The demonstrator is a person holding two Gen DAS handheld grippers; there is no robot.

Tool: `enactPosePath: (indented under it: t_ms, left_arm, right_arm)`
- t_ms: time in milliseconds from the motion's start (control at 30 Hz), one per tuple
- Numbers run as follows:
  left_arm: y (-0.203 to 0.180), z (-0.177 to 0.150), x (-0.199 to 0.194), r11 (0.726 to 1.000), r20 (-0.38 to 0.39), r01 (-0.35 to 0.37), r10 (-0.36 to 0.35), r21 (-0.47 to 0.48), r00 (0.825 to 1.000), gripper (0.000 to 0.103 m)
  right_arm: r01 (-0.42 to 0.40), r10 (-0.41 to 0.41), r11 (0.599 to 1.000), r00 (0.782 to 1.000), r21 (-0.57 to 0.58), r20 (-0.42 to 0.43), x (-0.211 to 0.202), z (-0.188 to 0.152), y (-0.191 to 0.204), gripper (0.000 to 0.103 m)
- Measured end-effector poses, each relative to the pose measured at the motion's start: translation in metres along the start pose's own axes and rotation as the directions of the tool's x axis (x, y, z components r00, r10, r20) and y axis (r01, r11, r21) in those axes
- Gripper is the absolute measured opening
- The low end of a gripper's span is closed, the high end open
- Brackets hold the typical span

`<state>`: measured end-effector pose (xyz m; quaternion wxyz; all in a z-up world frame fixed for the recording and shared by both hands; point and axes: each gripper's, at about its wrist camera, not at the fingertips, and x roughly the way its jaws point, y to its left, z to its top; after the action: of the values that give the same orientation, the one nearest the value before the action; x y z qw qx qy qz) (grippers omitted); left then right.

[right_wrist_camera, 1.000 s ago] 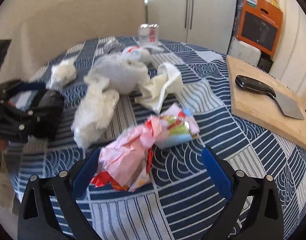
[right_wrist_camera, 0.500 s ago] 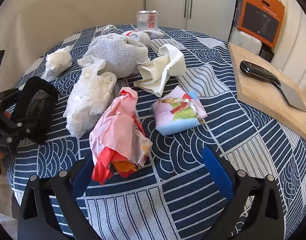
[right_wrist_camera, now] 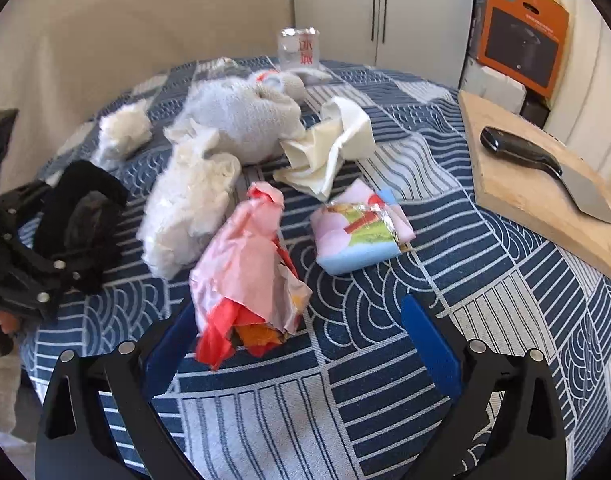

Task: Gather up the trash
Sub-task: 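Grasp the black cap with the left tool while the right tool grasps the pink-red wrapper, then lower both tools under the table edge and release cap and wrapper into the bin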

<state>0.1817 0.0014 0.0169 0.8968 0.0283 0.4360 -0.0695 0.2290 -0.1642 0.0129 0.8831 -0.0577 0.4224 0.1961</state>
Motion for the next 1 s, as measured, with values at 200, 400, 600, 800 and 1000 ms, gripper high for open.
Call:
enactPosePath:
  t_ms: [200, 400, 600, 800, 1000]
  left_arm:
    - [0.003, -0.002, -0.007, 0.997, 0.032, 0.035, -0.032, -0.073, 0.999, 0.095]
    - [-0.008, -0.005, -0.022, 1.000, 0.089, 0.020, -0.019, -0.009, 0.996, 0.069]
    - [-0.021, -0.012, -0.034, 0.999, 0.127, -0.021, 0.015, 0.050, 0.992, 0.069]
    - [-0.034, -0.022, -0.057, 0.995, 0.163, -0.004, -0.013, 0.100, 0.987, 0.069]
    - [-0.046, -0.040, -0.082, 0.988, 0.199, 0.011, -0.041, 0.152, 0.979, 0.069]
  right_arm:
    - [-0.014, 0.016, 0.999, 0.999, -0.052, 0.043, -0.013, -0.003, 0.014, 0.050]
    - [0.079, -0.062, 0.990, 0.988, -0.117, 0.139, -0.036, -0.013, 0.033, 0.045]
    - [0.113, -0.081, 0.981, 0.978, -0.160, 0.193, -0.064, -0.027, 0.053, 0.045]
    - [0.090, -0.047, 0.976, 0.977, -0.200, 0.207, -0.088, -0.041, 0.069, 0.045]
    - [0.085, -0.039, 0.977, 0.973, -0.195, 0.226, -0.112, -0.058, 0.079, 0.045]
